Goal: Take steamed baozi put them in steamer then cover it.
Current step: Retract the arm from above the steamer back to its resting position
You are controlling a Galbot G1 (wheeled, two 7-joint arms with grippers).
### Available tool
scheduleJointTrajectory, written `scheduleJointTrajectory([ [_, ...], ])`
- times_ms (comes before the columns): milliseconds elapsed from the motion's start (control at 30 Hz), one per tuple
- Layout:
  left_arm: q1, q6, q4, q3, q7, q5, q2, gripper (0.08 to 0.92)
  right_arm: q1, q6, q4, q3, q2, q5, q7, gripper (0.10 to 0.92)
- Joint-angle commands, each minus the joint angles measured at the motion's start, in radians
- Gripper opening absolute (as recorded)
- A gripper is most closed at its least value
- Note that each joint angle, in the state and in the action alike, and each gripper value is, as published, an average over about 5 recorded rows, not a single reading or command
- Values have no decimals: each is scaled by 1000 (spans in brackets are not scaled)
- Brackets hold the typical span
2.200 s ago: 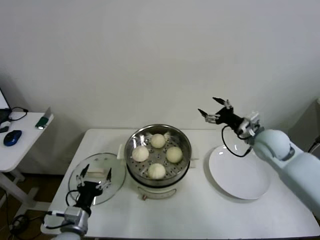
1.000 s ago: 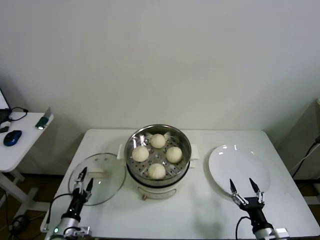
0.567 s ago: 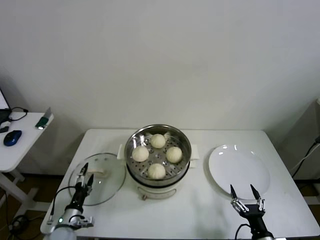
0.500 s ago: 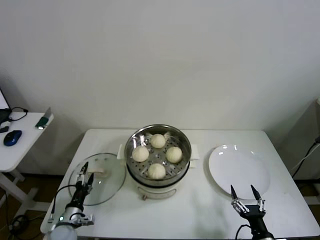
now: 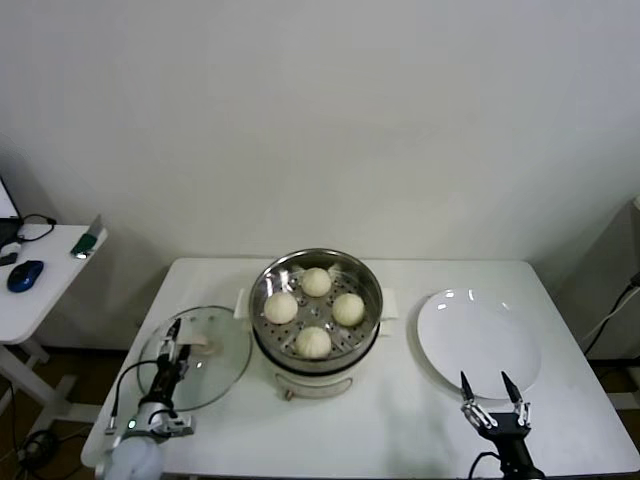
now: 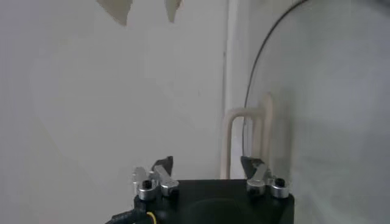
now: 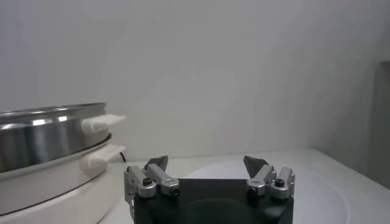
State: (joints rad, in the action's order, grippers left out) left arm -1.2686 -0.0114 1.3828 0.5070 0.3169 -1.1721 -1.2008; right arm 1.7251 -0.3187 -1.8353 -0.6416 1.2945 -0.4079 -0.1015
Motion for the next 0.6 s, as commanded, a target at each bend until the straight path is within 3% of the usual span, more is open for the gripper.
scheduleJointTrajectory([
  [33,20,1,-20,-5,-8,1,-4,697,2,-1,-1,4,11,5,1,823],
  [600,-9,24,7,-7,-13,28,-18,205,-1,-5,5,10,23,18,4,823],
])
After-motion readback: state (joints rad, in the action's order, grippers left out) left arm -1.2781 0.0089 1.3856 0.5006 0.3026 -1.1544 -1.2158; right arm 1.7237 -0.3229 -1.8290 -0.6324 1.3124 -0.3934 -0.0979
